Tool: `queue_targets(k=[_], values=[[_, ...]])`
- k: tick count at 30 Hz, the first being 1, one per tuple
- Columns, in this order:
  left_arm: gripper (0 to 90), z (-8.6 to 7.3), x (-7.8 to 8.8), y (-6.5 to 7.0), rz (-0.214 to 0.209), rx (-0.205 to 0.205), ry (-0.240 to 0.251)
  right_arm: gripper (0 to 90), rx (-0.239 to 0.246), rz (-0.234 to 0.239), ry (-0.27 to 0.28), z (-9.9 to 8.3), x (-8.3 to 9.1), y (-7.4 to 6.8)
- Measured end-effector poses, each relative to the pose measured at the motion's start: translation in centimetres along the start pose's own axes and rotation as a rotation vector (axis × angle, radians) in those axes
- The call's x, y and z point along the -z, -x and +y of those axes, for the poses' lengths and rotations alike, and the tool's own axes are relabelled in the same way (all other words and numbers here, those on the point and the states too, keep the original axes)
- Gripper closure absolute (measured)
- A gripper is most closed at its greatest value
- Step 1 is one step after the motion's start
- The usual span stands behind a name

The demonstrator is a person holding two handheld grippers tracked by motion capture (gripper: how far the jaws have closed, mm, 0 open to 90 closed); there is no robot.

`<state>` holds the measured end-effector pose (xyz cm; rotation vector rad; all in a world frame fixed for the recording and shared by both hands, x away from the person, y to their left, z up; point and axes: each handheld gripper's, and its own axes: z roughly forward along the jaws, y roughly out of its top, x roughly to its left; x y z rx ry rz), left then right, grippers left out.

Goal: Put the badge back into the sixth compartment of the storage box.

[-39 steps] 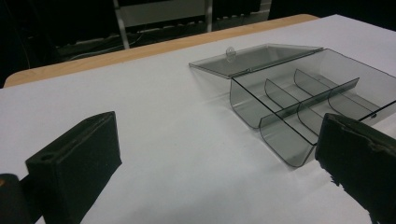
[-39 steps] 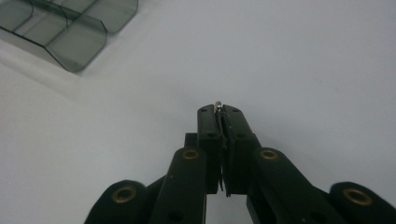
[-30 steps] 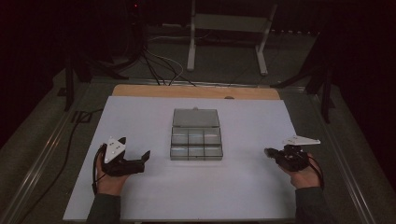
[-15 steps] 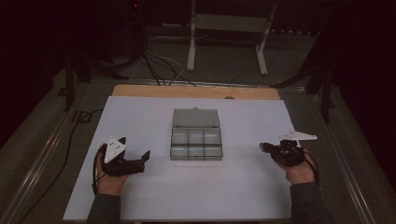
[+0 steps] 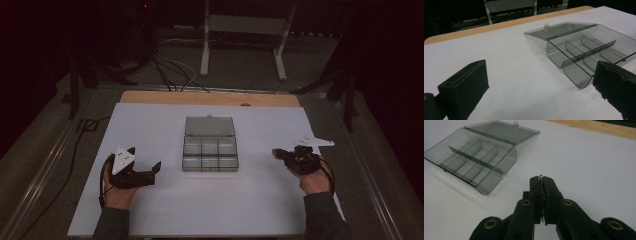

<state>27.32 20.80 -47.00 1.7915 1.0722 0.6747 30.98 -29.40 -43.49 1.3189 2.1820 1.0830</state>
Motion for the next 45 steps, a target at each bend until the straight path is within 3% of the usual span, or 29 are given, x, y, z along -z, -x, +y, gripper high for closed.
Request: queue_targets(k=[45], values=[[1.6,0.1,0.1,-0.3,-0.030,0.012,0.020,87.4,0.023,0.097,0.023,2.8,-4.2,-4.6]])
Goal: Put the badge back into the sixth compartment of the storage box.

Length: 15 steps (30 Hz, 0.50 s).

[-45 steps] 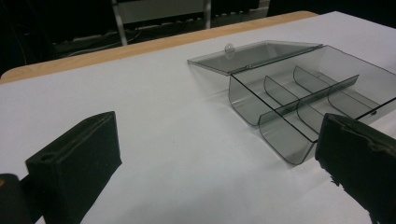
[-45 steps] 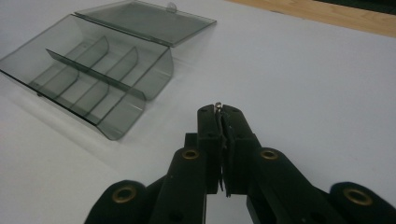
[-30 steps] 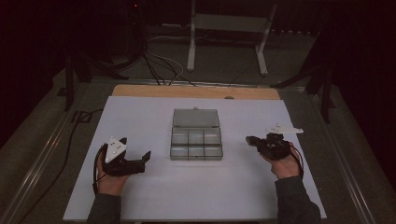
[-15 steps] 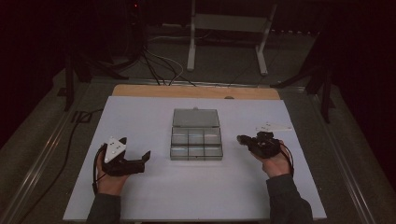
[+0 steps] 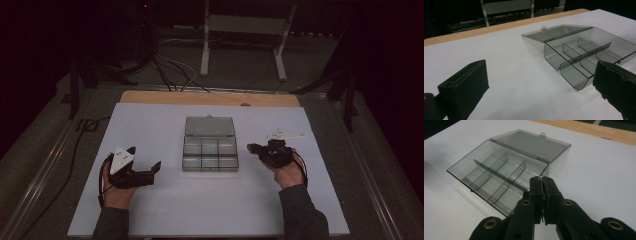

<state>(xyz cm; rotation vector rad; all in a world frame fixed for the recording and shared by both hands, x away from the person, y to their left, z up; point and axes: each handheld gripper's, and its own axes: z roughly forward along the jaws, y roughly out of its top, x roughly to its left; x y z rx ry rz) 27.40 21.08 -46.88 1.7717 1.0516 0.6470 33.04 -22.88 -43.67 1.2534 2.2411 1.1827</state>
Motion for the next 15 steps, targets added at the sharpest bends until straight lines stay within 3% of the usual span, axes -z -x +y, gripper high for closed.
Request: queue_targets(k=[15], values=[[1.7,0.0,0.1,-0.1,-0.002,0.012,0.002,87.4,-0.002,0.045,0.002,0.8,-1.8,-1.7]])
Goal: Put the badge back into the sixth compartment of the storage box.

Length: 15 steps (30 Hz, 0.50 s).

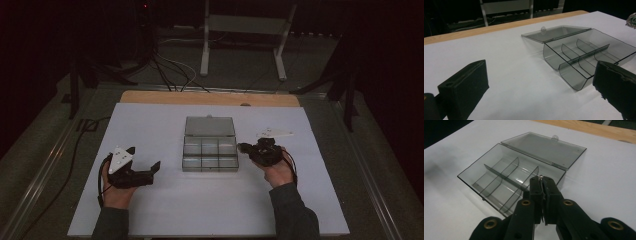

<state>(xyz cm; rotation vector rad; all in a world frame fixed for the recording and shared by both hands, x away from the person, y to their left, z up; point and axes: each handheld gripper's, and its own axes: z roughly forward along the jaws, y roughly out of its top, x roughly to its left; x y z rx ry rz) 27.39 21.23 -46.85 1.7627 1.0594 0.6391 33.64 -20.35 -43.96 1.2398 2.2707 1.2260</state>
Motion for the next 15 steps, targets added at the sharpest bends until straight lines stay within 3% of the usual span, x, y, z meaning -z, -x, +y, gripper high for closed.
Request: queue_targets(k=[15], values=[[1.7,0.0,0.0,0.0,-0.007,0.003,0.002,87.4,-0.007,0.052,-0.021,-0.1,-1.6,-1.3]])
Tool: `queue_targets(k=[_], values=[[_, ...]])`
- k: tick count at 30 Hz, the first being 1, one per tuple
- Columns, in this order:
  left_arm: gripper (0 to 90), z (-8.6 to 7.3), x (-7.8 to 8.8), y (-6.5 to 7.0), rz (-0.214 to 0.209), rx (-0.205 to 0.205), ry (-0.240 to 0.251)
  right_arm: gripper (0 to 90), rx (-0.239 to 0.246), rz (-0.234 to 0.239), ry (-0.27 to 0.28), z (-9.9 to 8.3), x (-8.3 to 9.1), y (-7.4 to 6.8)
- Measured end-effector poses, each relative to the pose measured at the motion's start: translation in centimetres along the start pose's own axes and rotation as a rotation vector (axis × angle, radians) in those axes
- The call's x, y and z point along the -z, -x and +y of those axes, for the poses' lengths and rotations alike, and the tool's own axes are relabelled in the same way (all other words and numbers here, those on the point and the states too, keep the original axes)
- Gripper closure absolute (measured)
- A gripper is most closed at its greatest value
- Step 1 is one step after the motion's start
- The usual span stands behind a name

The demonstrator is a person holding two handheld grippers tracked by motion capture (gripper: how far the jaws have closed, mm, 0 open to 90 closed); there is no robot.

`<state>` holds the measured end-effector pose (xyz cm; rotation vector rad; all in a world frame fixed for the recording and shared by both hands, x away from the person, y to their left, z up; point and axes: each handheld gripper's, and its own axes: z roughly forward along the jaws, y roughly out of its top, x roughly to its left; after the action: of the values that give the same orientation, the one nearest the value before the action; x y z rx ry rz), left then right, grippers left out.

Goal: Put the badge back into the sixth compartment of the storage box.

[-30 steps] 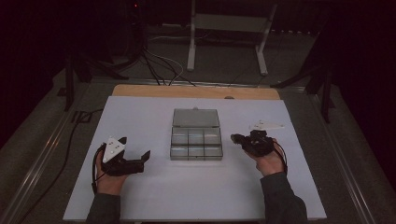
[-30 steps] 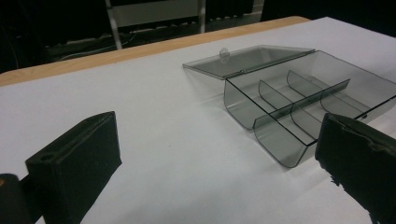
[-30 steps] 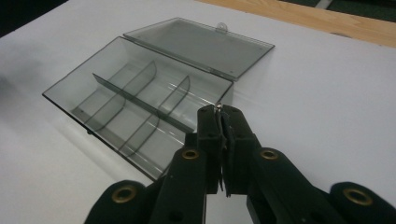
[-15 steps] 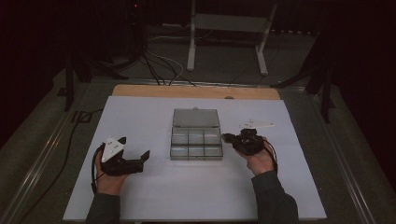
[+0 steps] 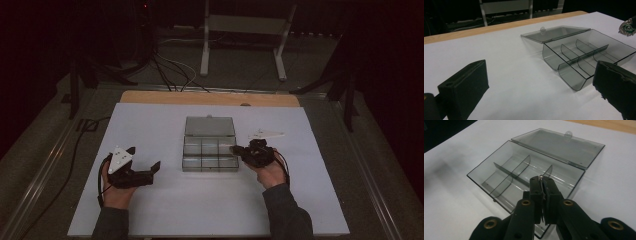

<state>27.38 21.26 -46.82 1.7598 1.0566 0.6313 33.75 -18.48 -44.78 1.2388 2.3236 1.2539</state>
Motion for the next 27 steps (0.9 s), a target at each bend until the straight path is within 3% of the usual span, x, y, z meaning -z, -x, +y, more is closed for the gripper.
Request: queue_targets(k=[3,27], values=[[1.7,0.0,0.0,0.0,0.000,0.000,-0.001,87.4,-0.007,0.020,-0.002,0.0,-0.3,-0.2],[1.7,0.0,0.0,0.0,-0.002,-0.001,0.000,87.3,0.003,0.035,-0.073,-1.1,-2.6,-1.1]])
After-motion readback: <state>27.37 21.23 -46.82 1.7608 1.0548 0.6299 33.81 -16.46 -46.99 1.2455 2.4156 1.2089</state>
